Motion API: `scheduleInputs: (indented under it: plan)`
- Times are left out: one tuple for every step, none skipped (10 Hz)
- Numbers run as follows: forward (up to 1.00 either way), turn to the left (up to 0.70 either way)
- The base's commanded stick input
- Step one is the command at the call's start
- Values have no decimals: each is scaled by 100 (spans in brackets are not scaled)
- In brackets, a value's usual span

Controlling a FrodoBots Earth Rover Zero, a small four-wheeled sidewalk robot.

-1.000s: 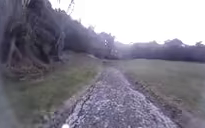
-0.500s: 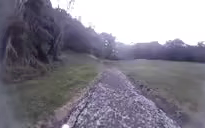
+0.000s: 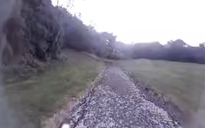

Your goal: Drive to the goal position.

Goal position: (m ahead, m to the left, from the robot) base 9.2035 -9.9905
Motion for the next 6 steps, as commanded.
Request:
scheduleInputs:
  plan:
    - [69,-4]
    - [69,-1]
    - [69,0]
    - [69,0]
    - [69,0]
    - [69,0]
